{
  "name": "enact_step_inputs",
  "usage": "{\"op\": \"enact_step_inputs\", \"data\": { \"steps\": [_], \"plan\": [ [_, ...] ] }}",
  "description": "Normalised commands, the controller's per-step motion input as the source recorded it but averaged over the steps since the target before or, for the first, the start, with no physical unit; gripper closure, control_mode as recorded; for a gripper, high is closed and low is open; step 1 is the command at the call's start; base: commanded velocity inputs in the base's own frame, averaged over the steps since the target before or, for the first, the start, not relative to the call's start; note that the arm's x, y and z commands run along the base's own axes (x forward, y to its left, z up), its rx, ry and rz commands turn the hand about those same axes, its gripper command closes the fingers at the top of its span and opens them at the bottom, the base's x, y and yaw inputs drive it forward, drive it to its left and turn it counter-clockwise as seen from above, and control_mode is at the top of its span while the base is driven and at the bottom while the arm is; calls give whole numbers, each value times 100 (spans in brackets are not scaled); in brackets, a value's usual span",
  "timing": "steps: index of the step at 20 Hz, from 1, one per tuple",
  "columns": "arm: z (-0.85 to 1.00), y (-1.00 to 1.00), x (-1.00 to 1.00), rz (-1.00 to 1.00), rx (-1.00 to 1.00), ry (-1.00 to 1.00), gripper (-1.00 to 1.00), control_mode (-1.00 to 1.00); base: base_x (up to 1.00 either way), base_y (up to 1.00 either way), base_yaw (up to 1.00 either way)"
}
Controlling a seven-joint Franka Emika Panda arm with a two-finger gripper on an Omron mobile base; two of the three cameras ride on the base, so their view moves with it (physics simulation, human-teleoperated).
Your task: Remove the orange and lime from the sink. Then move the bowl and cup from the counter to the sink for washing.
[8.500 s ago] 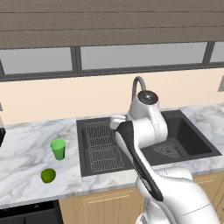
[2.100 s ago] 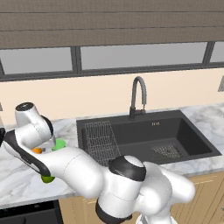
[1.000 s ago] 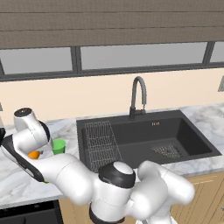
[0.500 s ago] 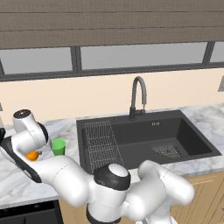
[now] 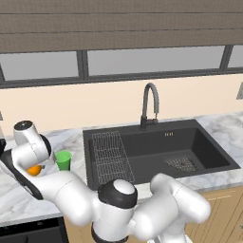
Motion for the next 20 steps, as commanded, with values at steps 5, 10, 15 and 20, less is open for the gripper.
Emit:
{"op": "enact_step_inputs", "data": {
  "steps": [5, 10, 15, 20],
  "plan": [
    [-12, 3, 6, -2, 0, 0, 100, -100, 0, 0, 0],
    [-12, 4, 5, -3, 0, 0, 100, -100, 0, 0, 0],
    [-13, 4, 5, -2, 0, 0, 100, -100, 0, 0, 0],
    [-12, 5, 6, -2, 0, 0, 100, -100, 0, 0, 0]
  ]
}}
